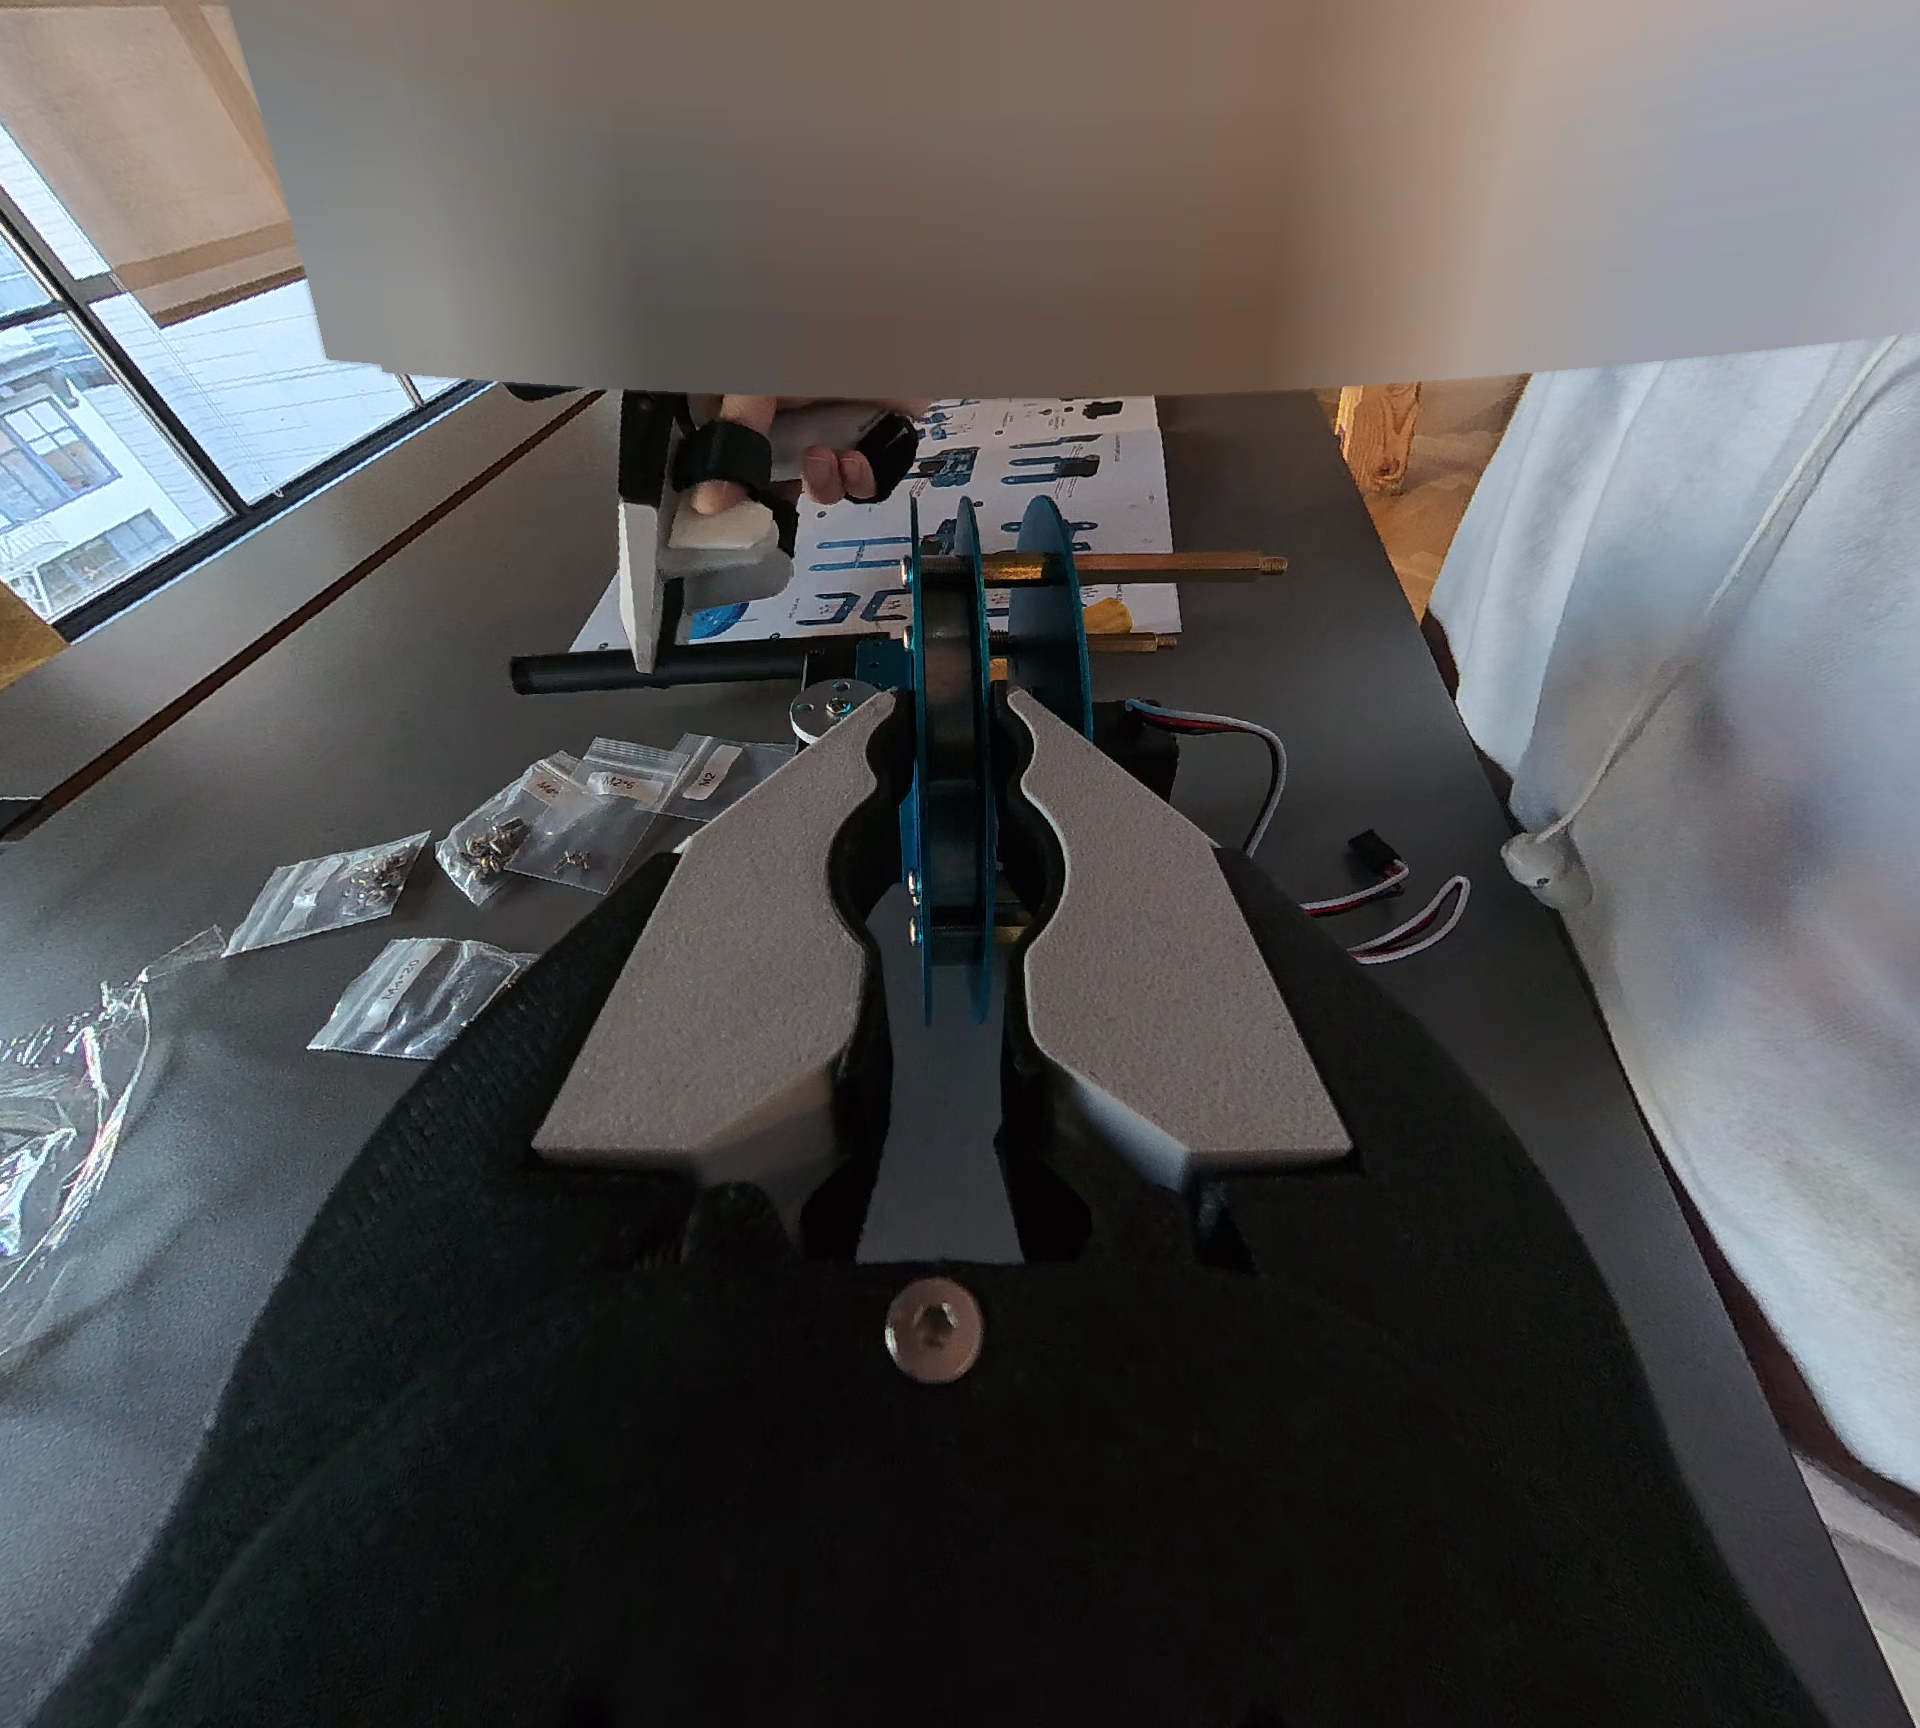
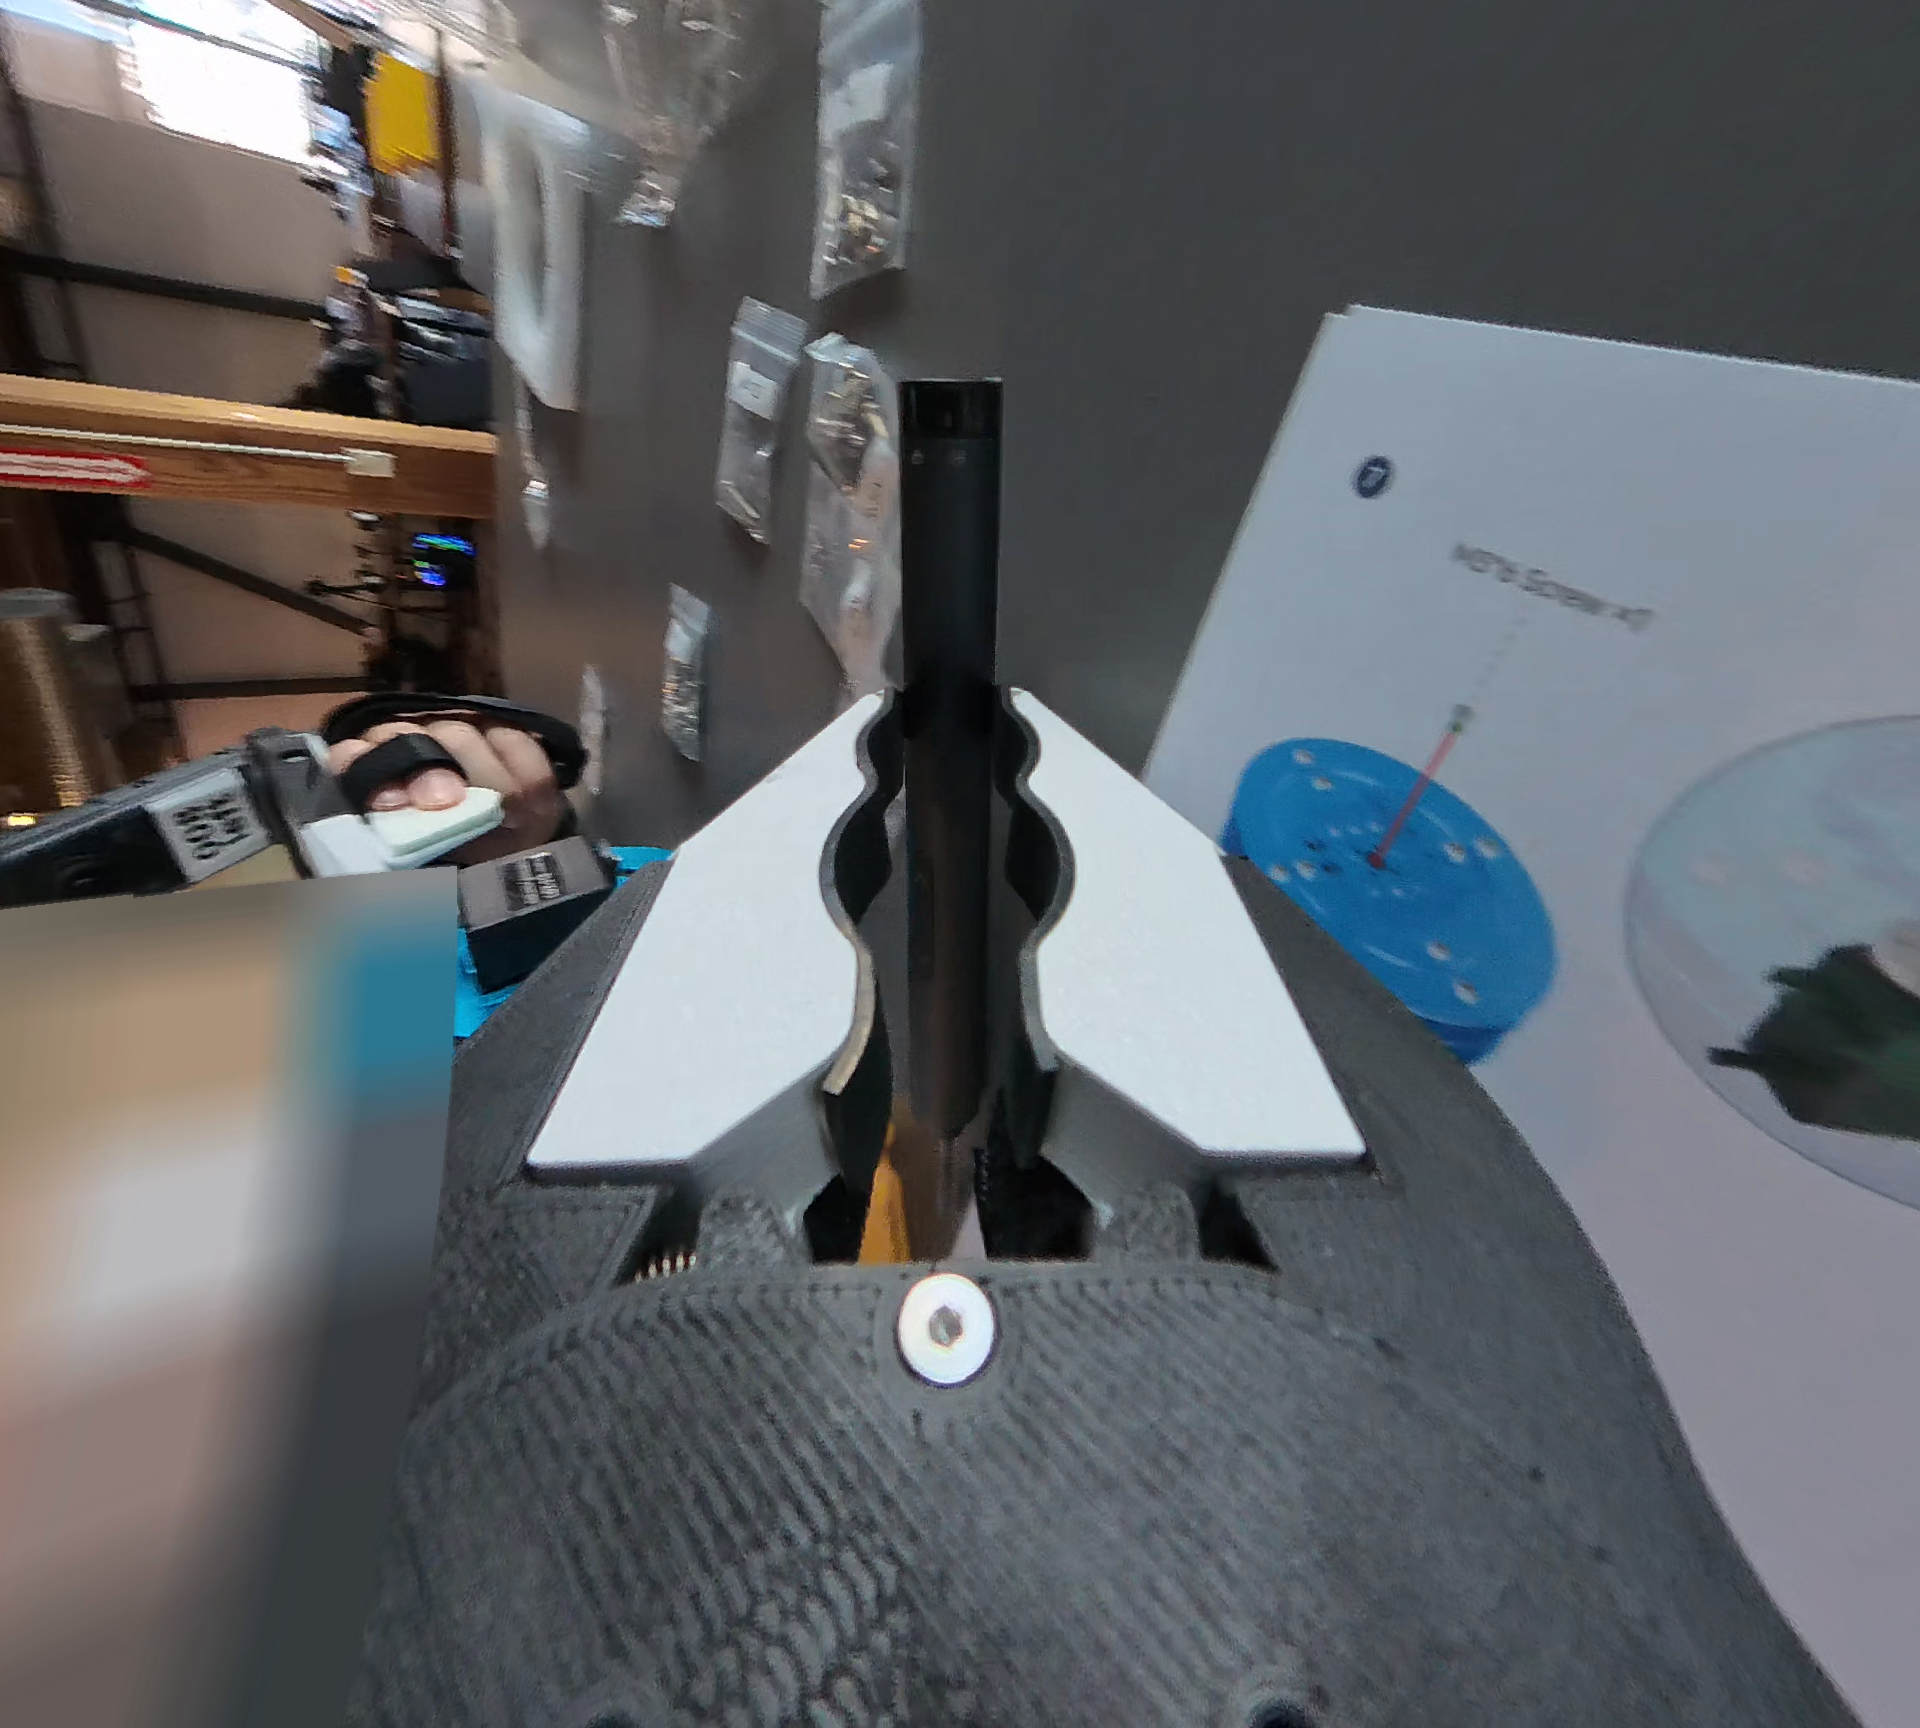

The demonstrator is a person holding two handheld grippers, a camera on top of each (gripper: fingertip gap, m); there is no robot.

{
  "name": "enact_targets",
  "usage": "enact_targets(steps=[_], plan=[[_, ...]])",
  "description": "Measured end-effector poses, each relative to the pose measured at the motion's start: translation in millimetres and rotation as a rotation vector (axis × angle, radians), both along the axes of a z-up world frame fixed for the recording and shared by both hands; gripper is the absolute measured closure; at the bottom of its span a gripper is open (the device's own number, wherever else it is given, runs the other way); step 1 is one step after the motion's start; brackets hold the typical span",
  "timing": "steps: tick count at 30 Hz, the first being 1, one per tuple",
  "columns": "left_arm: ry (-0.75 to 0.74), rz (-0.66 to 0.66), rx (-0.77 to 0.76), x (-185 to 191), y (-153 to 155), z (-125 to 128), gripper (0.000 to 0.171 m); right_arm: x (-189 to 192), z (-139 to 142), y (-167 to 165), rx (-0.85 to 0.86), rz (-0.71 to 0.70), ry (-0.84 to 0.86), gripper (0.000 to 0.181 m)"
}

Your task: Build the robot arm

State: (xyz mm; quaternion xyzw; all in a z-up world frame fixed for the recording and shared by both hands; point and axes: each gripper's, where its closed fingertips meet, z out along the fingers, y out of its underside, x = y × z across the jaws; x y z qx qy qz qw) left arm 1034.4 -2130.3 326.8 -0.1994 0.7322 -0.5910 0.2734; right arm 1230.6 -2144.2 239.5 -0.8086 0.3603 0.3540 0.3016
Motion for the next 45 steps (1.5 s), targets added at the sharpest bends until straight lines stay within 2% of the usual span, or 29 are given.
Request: enact_targets(steps=[8,11,13,15,17,18,19,21,23,25,30,32,36,39,41,42,43,45], plan=[[0.006,-0.001,-0.008,1,0,0,0.16,6,-7,-6,-0.078,-0.017,0.001,0.166],[0.005,0.0,-0.013,0,0,0,0.16,14,-2,-14,-0.108,0.024,-0.16,0.156],[0.011,-0.003,-0.023,0,0,0,0.16,26,9,-22,-0.124,0.061,-0.362,0.146],[0.018,-0.008,-0.031,1,0,1,0.16,9,46,-11,0.074,0.176,-0.567,0.14],[0.018,-0.008,-0.033,1,0,1,0.16,-64,95,-5,0.441,0.443,-0.637,0.13],[0.018,-0.008,-0.033,1,0,1,0.16,-103,112,-12,0.591,0.568,-0.656,0.127],[0.018,-0.008,-0.034,1,0,1,0.16,-125,117,-16,0.663,0.633,-0.734,0.128],[0.019,-0.005,-0.033,1,0,1,0.16,-145,108,-14,0.68,0.713,-0.917,0.128],[0.019,-0.005,-0.032,0,0,1,0.16,-164,100,-12,0.703,0.774,-0.897,0.141],[0.026,-0.002,-0.049,0,1,1,0.16,-165,103,-6,0.722,0.736,-0.85,0.15],[0.021,0.008,-0.043,0,-2,1,0.16,-171,99,-11,0.683,0.847,-0.828,0.15],[0.016,0.01,-0.031,-1,-2,1,0.16,-170,102,-8,0.69,0.856,-0.853,0.15],[0.021,0.003,-0.041,-1,-1,1,0.159,-167,84,-3,0.55,0.971,-0.994,0.151],[0.035,-0.011,-0.044,-2,0,0,0.159,-174,77,-5,0.5,1.069,-1.038,0.168],[0.062,-0.017,-0.072,-4,1,1,0.158,-174,77,-4,0.5,1.064,-1.061,0.168],[0.085,-0.013,-0.106,-7,4,6,0.153,-175,77,-4,0.506,1.061,-1.07,0.168],[0.088,0.017,-0.154,-11,14,15,0.137,-175,77,-4,0.508,1.055,-1.076,0.168],[0.065,0.18,-0.262,-13,62,40,0.114,-175,77,-4,0.512,1.051,-1.082,0.168]])
